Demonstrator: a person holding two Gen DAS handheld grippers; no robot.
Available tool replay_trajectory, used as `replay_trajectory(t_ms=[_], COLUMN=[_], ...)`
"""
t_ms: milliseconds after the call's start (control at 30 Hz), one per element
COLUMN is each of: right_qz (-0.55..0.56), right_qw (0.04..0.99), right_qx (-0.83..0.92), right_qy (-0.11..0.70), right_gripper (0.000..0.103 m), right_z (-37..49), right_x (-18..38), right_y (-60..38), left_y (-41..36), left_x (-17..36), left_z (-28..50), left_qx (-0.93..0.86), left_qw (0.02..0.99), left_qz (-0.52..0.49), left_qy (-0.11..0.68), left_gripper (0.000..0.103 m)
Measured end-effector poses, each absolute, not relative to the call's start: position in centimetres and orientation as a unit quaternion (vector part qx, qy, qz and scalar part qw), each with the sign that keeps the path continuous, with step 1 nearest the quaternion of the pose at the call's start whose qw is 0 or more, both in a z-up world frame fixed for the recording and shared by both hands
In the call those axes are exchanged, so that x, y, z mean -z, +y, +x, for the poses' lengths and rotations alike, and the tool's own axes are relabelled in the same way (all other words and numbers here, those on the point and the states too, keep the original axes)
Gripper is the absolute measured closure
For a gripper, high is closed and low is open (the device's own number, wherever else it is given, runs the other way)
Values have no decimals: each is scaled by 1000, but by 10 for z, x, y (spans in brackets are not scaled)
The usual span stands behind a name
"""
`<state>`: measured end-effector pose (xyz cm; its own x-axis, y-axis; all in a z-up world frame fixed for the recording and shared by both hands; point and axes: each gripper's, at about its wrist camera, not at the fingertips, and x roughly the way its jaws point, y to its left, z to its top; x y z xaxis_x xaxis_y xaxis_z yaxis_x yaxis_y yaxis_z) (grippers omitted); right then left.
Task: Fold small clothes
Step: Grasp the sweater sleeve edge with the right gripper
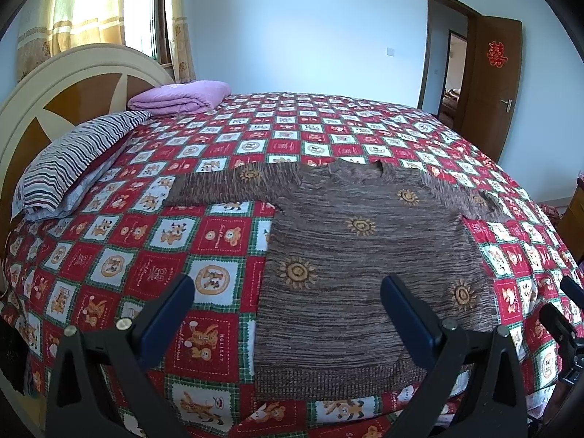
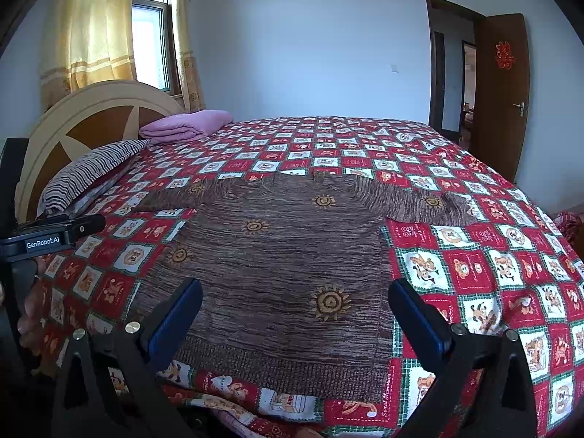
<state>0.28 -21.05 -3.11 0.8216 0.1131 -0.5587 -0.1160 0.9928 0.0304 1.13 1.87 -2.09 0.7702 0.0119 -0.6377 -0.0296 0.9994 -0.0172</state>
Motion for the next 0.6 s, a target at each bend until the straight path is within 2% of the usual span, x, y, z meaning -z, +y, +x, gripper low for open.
replay_trajectory(t_ms=[333, 600], right_qz=[8, 58], right_qw=[948, 941], right_qx=[-106, -42], right_qy=[299, 330], right_gripper=[1, 1], right_z=[17, 68], right_x=[44, 69], right_y=[-222, -293], left_y=[19, 18], left_x=[35, 59], left_z=[34, 87], left_qx=[-13, -34], left_qw=[936, 924], left_qz=[-5, 12], left_qy=[351, 381], left_gripper=[0, 0])
